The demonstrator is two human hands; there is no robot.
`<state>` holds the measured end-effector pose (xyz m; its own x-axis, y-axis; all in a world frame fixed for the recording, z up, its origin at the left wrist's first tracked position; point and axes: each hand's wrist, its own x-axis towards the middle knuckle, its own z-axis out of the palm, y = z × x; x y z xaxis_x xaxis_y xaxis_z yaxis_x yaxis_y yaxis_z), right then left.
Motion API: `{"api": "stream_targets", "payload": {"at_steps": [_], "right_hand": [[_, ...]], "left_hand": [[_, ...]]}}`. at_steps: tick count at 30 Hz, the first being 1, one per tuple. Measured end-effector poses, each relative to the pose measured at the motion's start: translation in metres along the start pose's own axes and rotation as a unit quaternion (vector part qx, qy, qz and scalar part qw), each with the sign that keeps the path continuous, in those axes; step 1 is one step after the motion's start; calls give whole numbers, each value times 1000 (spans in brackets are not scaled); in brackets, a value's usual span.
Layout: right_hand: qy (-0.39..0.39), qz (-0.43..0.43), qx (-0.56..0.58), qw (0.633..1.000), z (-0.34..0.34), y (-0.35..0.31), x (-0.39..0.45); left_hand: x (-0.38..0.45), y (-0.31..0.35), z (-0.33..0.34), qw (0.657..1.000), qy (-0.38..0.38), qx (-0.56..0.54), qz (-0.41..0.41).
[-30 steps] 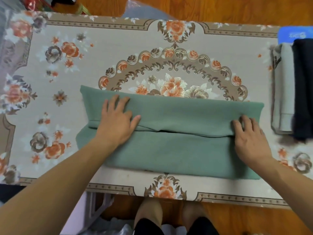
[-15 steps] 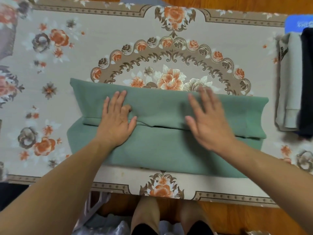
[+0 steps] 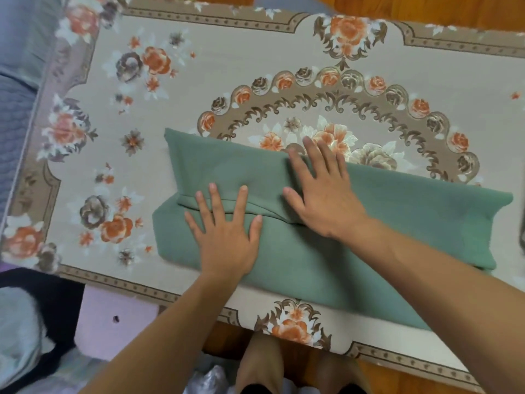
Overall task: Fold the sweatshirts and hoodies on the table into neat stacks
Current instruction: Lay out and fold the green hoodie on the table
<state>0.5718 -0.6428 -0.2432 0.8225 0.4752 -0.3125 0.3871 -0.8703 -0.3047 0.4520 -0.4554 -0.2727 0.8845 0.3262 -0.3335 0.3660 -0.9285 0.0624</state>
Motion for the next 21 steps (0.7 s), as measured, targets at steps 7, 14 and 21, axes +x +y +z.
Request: {"api": "stream_targets", "payload": {"at_steps": [7,14,21], "right_hand": [[9,-93,-56,994,23,-20,34],[-5,-25,9,1000,10,-12,10],[210,468,135,848,8,118,-155]], "left_hand": [[12,1,11,1000,-18,-3,-2],[15,-1,-8,994,-105,14,7],[-18,50,-27,969,9,42,245]]}}
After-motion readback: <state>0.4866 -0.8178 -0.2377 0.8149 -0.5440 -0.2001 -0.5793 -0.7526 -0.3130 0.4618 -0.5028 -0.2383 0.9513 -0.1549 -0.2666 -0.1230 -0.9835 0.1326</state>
